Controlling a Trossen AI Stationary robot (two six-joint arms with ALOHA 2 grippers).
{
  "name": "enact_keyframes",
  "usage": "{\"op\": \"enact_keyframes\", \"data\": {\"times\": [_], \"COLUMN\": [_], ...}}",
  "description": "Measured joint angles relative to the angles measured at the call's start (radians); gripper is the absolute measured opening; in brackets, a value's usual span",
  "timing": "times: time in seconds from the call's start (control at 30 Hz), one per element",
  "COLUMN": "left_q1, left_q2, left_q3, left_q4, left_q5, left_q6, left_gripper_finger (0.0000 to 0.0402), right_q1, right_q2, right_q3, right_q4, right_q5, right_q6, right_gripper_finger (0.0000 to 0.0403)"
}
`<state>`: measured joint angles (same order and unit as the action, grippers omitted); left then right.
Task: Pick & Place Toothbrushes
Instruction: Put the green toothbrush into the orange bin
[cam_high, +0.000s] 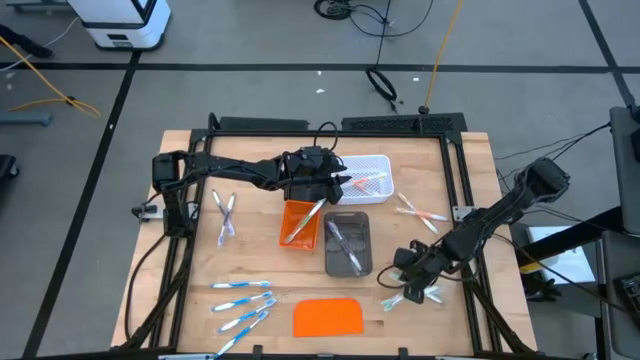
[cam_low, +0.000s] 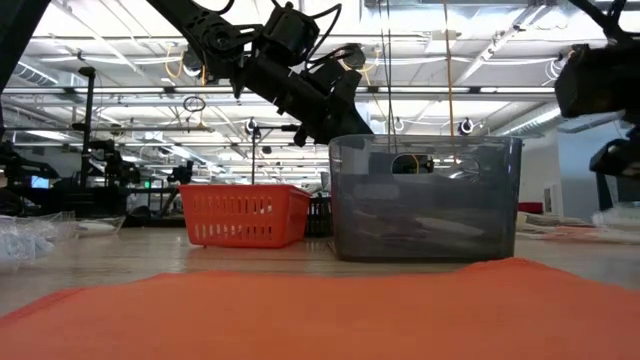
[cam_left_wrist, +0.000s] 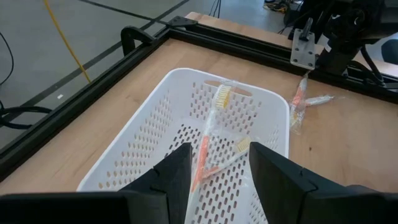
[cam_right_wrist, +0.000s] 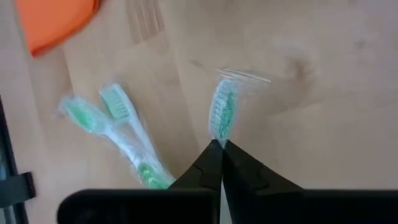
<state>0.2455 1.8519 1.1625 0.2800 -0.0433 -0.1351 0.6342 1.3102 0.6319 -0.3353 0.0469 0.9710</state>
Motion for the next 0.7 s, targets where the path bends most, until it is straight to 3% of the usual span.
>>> {"op": "enact_keyframes", "data": {"times": [0.23, 0.7], "left_q1": [0.000, 0.000], "left_q2": [0.000, 0.000], "left_q3": [0.000, 0.000], "left_q4": [0.000, 0.001], "left_q5": [0.000, 0.000], "left_q6": [-0.002, -0.004], "left_gripper_finger": [0.0164, 0.0164], "right_q1": [0.000, 0.000], "right_q2": [-0.129, -0.328], "right_q3": [0.000, 0.000], "right_q4": [-0.101, -0.102], "right_q5": [0.140, 0.470], "right_q6": [-0.010, -0.163], "right_gripper_finger": [0.0000, 0.0000]}}
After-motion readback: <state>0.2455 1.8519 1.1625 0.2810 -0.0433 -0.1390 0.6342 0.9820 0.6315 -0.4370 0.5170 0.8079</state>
